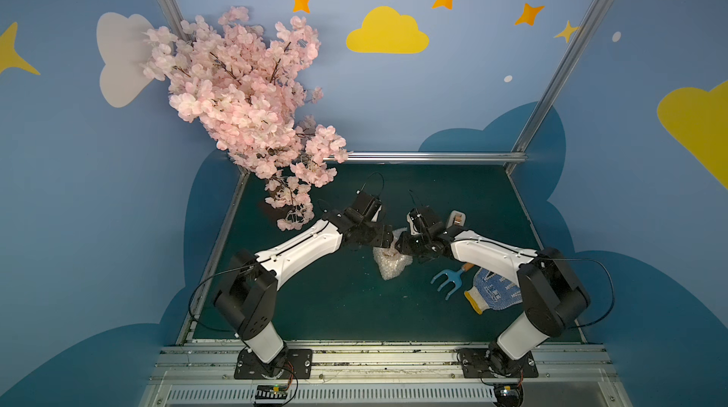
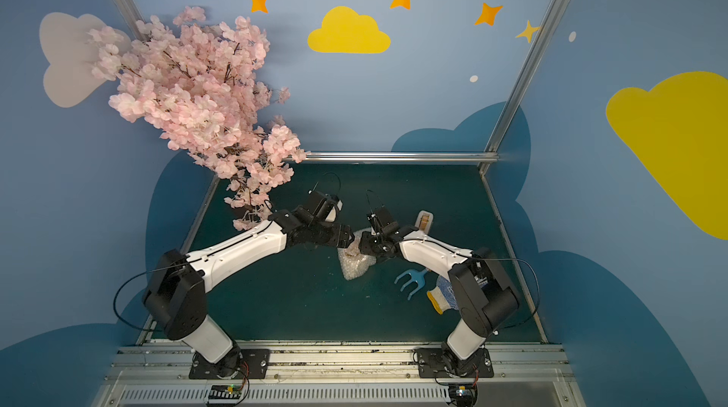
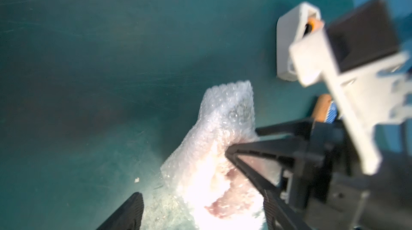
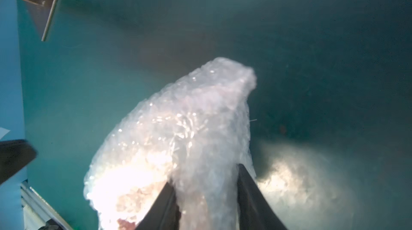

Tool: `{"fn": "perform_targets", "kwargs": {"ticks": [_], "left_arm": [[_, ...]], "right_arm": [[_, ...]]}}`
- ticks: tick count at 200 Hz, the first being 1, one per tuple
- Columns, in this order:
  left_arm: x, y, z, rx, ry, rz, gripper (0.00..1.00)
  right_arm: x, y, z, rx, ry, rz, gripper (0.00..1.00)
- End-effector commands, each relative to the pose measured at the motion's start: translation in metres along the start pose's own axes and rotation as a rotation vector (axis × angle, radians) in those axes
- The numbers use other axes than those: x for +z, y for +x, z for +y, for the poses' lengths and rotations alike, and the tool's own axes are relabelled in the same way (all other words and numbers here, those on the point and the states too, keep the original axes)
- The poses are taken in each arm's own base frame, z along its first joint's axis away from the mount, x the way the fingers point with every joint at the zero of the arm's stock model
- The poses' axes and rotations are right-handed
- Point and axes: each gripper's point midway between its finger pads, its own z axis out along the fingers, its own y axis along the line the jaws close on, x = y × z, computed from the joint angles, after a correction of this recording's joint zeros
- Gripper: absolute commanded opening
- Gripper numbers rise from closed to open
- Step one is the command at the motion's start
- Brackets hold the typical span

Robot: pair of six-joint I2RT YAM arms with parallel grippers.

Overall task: Wrap mugs in bubble wrap
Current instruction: Wrap the mug in bubble wrap.

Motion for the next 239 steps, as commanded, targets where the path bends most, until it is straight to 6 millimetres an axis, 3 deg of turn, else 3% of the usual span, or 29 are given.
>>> {"fn": "perform_targets", "kwargs": {"ticks": [1, 105, 152, 180, 208, 239], "left_arm": [[0.015, 0.011, 0.013, -0.133, -0.031, 0.005, 0.85], [0.052, 0.042, 0.039, -0.21, -0.157, 0.047, 0.83], [0.065, 0.055, 0.05, -0.236, -0.179, 0.063, 0.79], [0.067, 0.056, 0.051, -0.241, -0.186, 0.067, 0.76], [0.069, 0.06, 0.054, -0.238, -0.186, 0.077, 0.76], [0.071, 0.062, 0.052, -0.222, -0.178, 0.084, 0.76]], "right_arm": [[-0.001, 0.029, -0.028, 0.1, 0.163, 0.024, 0.41], [0.004, 0.042, -0.012, 0.072, 0.145, 0.035, 0.45], [-0.02, 0.031, 0.006, 0.001, 0.066, -0.006, 0.51], [-0.052, 0.017, 0.011, -0.066, 0.012, -0.104, 0.56], [-0.09, -0.012, -0.023, -0.05, 0.036, -0.261, 0.57], [-0.11, -0.044, -0.078, 0.016, 0.073, -0.316, 0.67]]}}
